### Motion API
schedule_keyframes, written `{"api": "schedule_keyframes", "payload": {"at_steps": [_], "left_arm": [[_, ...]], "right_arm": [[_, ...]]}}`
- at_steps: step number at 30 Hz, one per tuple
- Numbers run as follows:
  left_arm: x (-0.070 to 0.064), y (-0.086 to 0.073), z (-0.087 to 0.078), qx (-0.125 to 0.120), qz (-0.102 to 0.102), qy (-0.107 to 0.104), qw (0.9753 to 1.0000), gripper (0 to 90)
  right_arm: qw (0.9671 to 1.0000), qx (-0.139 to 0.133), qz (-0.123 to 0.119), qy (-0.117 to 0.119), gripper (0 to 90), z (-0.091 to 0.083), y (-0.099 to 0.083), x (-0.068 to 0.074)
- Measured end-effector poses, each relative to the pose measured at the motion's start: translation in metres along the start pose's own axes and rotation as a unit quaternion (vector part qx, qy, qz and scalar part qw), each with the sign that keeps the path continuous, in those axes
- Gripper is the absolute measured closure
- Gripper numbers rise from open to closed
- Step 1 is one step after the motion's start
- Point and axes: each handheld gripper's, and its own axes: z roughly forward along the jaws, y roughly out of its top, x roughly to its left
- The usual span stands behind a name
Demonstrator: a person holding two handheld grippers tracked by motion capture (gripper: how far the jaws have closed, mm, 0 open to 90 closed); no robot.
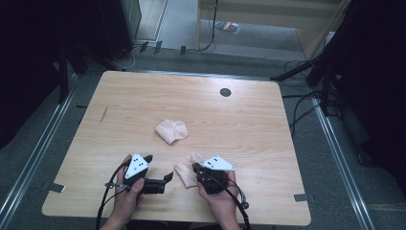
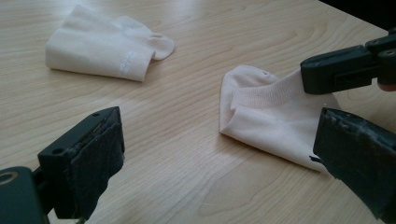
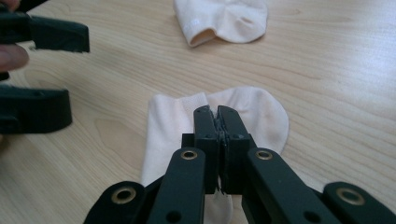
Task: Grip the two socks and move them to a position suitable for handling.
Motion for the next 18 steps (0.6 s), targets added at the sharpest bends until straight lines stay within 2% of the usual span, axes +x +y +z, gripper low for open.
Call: {"api": "schedule_keyframes", "payload": {"at_steps": [3, 6, 10, 12, 14, 17, 18], "left_arm": [[-0.003, -0.001, 0.001, 0.001, -0.005, -0.007, 1.0, 2.0], [-0.011, -0.002, 0.004, 0.01, -0.006, -0.017, 0.9998, 1.9], [-0.024, -0.004, 0.01, 0.017, -0.007, -0.033, 0.9993, 1.9], [-0.029, -0.004, 0.014, 0.022, -0.007, -0.029, 0.9993, 1.9], [-0.034, -0.001, 0.017, 0.027, -0.017, -0.021, 0.9993, 2.0], [-0.035, 0.002, 0.02, 0.033, -0.021, -0.009, 0.9992, 4.7], [-0.035, 0.003, 0.022, 0.034, -0.028, 0.004, 0.999, 4.7]], "right_arm": [[1.0, -0.008, 0.001, 0.004, 88.6, -0.004, 0.008, 0.002], [0.9997, -0.021, 0.007, 0.009, 88.6, -0.009, 0.021, 0.007], [0.9994, -0.032, 0.002, 0.011, 88.6, -0.014, 0.035, 0.013], [0.9991, -0.04, 0.005, 0.014, 88.6, -0.017, 0.044, 0.017], [0.9987, -0.049, 0.002, 0.015, 88.5, -0.018, 0.056, 0.023], [0.9985, -0.052, -0.002, 0.02, 88.5, -0.019, 0.062, 0.029], [0.9983, -0.053, -0.004, 0.023, 88.5, -0.019, 0.066, 0.032]]}}
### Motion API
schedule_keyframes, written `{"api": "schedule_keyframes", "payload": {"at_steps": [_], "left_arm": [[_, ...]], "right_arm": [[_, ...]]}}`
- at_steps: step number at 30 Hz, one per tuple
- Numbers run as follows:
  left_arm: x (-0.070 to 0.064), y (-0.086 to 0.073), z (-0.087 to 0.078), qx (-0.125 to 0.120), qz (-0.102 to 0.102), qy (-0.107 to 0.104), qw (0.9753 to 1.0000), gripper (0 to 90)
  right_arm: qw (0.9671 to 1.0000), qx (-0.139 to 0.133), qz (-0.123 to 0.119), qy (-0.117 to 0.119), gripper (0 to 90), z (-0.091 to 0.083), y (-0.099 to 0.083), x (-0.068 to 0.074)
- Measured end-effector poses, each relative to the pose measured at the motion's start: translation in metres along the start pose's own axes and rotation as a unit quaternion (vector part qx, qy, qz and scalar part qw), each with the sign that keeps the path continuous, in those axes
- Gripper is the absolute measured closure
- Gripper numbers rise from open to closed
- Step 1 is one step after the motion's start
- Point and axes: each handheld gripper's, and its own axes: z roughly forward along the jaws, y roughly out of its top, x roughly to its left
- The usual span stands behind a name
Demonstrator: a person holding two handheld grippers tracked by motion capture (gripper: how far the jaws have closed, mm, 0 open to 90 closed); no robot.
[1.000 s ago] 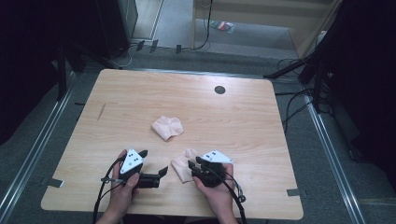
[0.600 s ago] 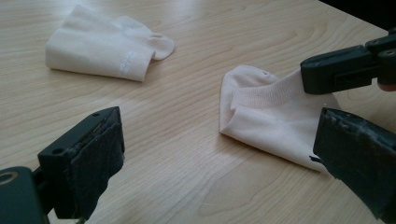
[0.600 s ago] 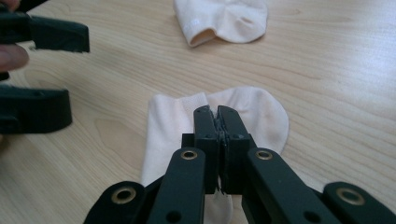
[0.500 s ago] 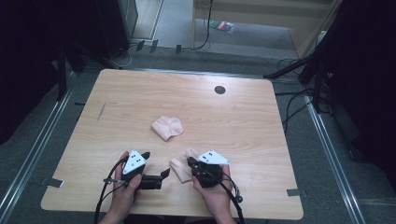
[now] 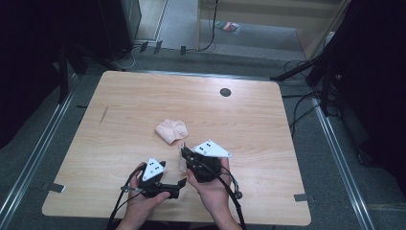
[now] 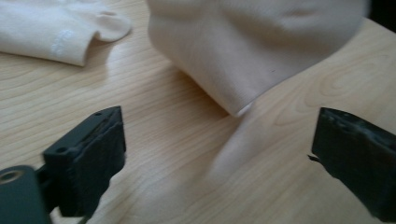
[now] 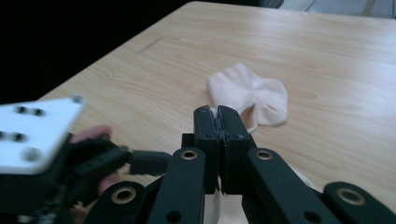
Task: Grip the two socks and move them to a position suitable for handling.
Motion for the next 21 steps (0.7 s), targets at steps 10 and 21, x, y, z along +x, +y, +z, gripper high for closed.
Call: {"api": "schedule_keyframes", "payload": {"at_steps": [10, 21], "left_arm": [[0.022, 0.007, -0.01, 0.004, 0.056, 0.078, 0.9954, 79.8], [0.014, -0.005, -0.013, 0.057, 0.164, 0.069, 0.9824, 90.0]], "right_arm": [[0.9979, -0.052, -0.002, 0.038, 88.3, -0.016, 0.033, 0.02], [0.9967, 0.02, 0.075, -0.026, 88.7, -0.008, -0.033, -0.052]]}}
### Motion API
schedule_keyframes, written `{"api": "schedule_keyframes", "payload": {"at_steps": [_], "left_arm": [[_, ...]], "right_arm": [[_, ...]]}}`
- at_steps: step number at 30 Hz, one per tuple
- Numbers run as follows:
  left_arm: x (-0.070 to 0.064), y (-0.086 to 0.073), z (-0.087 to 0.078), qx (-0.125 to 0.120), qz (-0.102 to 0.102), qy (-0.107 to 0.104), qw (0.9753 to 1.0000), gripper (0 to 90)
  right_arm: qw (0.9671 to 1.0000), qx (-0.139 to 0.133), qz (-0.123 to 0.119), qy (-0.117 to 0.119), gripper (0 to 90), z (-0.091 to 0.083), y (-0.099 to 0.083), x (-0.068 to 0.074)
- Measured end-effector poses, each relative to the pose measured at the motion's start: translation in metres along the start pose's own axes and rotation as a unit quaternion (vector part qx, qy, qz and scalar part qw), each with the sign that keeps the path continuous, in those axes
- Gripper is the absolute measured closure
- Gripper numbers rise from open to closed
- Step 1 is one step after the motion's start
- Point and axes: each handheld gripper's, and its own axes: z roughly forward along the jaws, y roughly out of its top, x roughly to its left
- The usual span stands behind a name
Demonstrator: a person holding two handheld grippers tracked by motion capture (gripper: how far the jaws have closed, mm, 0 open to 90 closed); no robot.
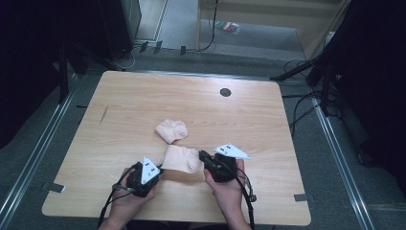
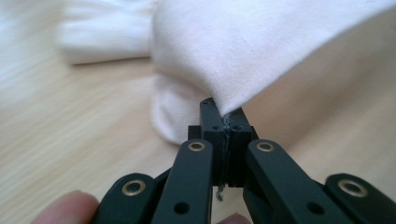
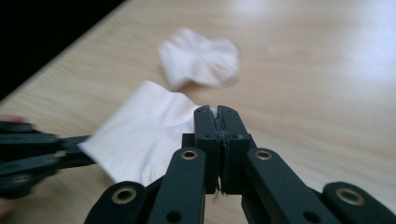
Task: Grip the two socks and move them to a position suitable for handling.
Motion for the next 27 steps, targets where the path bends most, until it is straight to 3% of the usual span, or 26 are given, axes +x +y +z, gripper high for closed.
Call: {"api": "schedule_keyframes", "payload": {"at_steps": [2, 4, 6, 8, 9, 10, 11, 12, 14, 15, 16, 17, 19, 20, 21, 23, 24, 25, 26, 27], "left_arm": [[-0.009, 0.0, 0.005, 0.013, 0.011, -0.016, 0.9997, 90.0], [-0.014, 0.0, 0.009, 0.015, 0.004, -0.053, 0.9985, 88.5], [-0.015, 0.0, 0.01, 0.011, -0.002, -0.064, 0.9979, 74.9], [-0.009, -0.001, 0.007, -0.011, -0.021, -0.104, 0.9943, 60.0], [-0.009, -0.001, 0.007, -0.011, -0.021, -0.104, 0.9943, 54.2], [-0.004, -0.001, 0.004, -0.021, -0.032, -0.113, 0.9928, 54.2], [0.009, -0.001, 0.0, -0.042, -0.068, -0.123, 0.9892, 47.6], [0.017, -0.001, -0.002, -0.052, -0.09, -0.123, 0.987, 45.9], [0.032, -0.001, -0.002, -0.06, -0.122, -0.1, 0.9857, 44.8], [0.04, -0.001, -0.001, -0.062, -0.141, -0.092, 0.9838, 44.4], [0.04, -0.001, -0.001, -0.062, -0.141, -0.092, 0.9838, 44.7], [0.053, 0.0, 0.003, -0.063, -0.182, -0.092, 0.9769, 45.3], [0.059, 0.001, 0.009, -0.062, -0.202, -0.104, 0.9718, 47.6], [0.059, 0.001, 0.009, -0.062, -0.202, -0.104, 0.9718, 49.3], [0.06, 0.002, 0.012, -0.058, -0.207, -0.112, 0.9701, 51.0], [0.057, 0.003, 0.023, -0.031, -0.211, -0.121, 0.9694, 58.0], [0.057, 0.003, 0.023, -0.031, -0.211, -0.121, 0.9694, 62.1], [0.055, 0.002, 0.028, -0.014, -0.214, -0.125, 0.9686, 69.0], [0.055, 0.002, 0.028, -0.014, -0.214, -0.125, 0.9686, 77.9], [0.055, 0.002, 0.029, -0.004, -0.211, -0.134, 0.9682, 85.3]], "right_arm": [[0.9998, 0.014, 0.008, -0.014, 88.7, 0.002, -0.011, -0.014], [0.999, 0.03, 0.02, -0.025, 88.8, 0.002, -0.021, -0.03], [0.9988, 0.035, 0.017, -0.031, 88.7, 0.002, -0.023, -0.033], [0.9981, 0.043, 0.003, -0.043, 88.5, 0.001, -0.022, -0.04], [0.9976, 0.049, -0.009, -0.049, 87.6, 0.001, -0.022, -0.043], [0.9976, 0.049, -0.009, -0.049, 87.6, 0.001, -0.022, -0.043], [0.9977, 0.051, -0.001, -0.045, 77.6, -0.001, -0.021, -0.048], [0.9981, 0.041, 0.004, -0.046, 71.0, -0.003, -0.021, -0.05], [0.9984, 0.027, 0.013, -0.048, 66.8, -0.009, -0.02, -0.055], [0.9985, 0.022, 0.016, -0.047, 64.2, -0.012, -0.019, -0.058], [0.9984, 0.018, 0.017, -0.051, 60.9, -0.014, -0.019, -0.059], [0.9982, 0.017, 0.021, -0.054, 59.0, -0.015, -0.019, -0.061], [0.9984, 0.018, 0.033, -0.043, 56.4, -0.014, -0.021, -0.064], [0.9985, 0.02, 0.039, -0.034, 55.1, -0.012, -0.022, -0.064], [0.9985, 0.022, 0.041, -0.028, 54.6, -0.009, -0.023, -0.064], [0.9984, 0.032, 0.044, -0.016, 56.2, -0.002, -0.024, -0.061], [0.9984, 0.032, 0.044, -0.016, 56.2, -0.002, -0.024, -0.061], [0.9982, 0.044, 0.036, -0.015, 69.0, 0.006, -0.026, -0.058], [0.9982, 0.044, 0.036, -0.015, 69.0, 0.006, -0.026, -0.058], [0.998, 0.054, 0.03, -0.017, 83.0, 0.012, -0.028, -0.055]]}}
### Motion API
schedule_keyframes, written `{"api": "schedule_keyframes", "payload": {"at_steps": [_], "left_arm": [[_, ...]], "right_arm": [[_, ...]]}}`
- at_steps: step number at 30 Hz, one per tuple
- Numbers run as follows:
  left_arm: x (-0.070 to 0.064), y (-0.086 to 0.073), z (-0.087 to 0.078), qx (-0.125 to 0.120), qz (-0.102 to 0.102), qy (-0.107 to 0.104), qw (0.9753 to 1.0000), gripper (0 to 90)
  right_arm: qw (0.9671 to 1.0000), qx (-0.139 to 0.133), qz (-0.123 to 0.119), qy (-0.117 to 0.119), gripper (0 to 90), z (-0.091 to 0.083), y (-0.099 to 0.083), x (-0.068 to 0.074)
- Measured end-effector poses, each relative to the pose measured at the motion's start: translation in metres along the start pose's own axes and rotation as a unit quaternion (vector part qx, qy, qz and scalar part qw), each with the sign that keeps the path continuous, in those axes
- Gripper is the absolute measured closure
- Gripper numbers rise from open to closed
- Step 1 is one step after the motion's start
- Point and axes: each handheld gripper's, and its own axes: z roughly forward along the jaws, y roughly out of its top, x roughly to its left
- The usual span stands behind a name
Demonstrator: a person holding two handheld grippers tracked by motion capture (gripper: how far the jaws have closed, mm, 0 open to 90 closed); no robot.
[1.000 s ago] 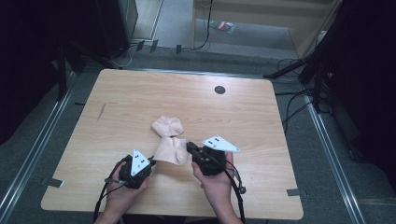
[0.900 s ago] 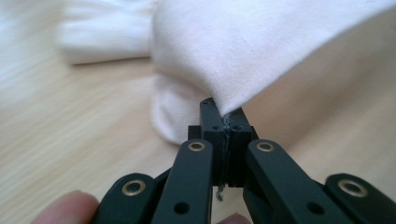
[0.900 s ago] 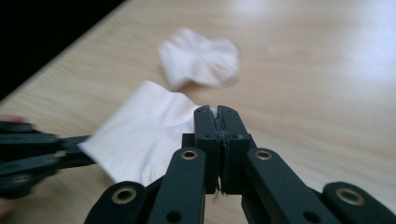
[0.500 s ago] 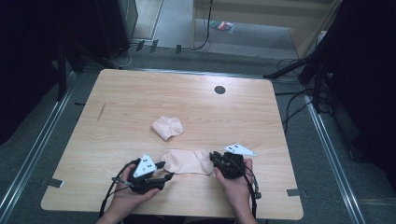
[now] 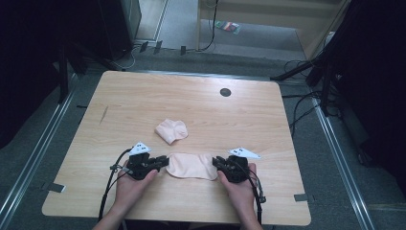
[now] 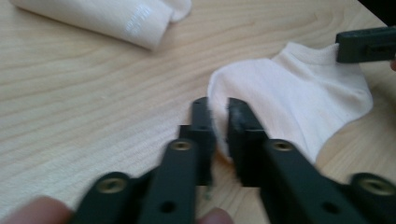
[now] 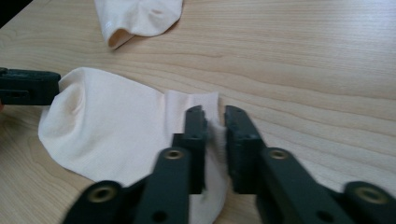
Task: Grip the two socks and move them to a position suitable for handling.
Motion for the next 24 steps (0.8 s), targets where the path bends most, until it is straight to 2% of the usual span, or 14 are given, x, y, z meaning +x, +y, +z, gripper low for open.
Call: {"api": "schedule_keyframes", "payload": {"at_steps": [1, 2, 3, 9, 10, 13, 14, 17, 19, 22, 24], "left_arm": [[0.0, 0.0, 0.0, 0.0, 0.0, 0.0, 1.0, 90.0], [0.0, 0.0, -0.003, 0.001, 0.007, -0.003, 1.0, 90.0], [0.0, 0.0, -0.005, 0.002, 0.009, -0.01, 0.9999, 90.0], [0.001, -0.002, -0.017, 0.015, 0.022, -0.012, 0.9996, 90.0], [0.001, -0.004, -0.023, 0.02, 0.028, -0.012, 0.9994, 90.0], [0.0, -0.005, -0.031, 0.023, 0.031, -0.013, 0.9992, 90.0], [0.001, -0.007, -0.039, 0.023, 0.029, -0.017, 0.9992, 90.0], [0.0, -0.01, -0.046, 0.026, 0.03, -0.018, 0.9991, 90.0], [0.0, -0.013, -0.052, 0.029, 0.037, -0.011, 0.9988, 90.0], [0.003, -0.018, -0.057, 0.037, 0.052, 0.011, 0.9979, 90.0], [0.004, -0.019, -0.055, 0.04, 0.054, 0.011, 0.9977, 90.0]], "right_arm": [[1.0, 0.0, 0.0, 0.0, 83.0, 0.0, 0.0, 0.0], [1.0, -0.002, -0.002, 0.003, 86.9, 0.0, 0.0, 0.002], [1.0, -0.005, -0.005, 0.003, 87.4, -0.001, 0.0, 0.002], [0.9997, -0.02, -0.012, -0.003, 87.9, -0.013, -0.002, 0.003], [0.9997, -0.024, -0.008, -0.001, 88.0, -0.017, -0.004, 0.004], [0.9996, -0.027, -0.006, 0.003, 88.1, -0.022, -0.007, 0.005], [0.9995, -0.028, -0.011, 0.01, 88.1, -0.025, -0.01, 0.009], [0.9993, -0.029, -0.019, 0.013, 88.1, -0.027, -0.011, 0.013], [0.9992, -0.03, -0.023, 0.013, 88.1, -0.029, -0.012, 0.016], [0.9991, -0.029, -0.029, 0.011, 88.4, -0.028, -0.014, 0.018], [0.999, -0.029, -0.031, 0.011, 88.4, -0.027, -0.014, 0.018]]}}
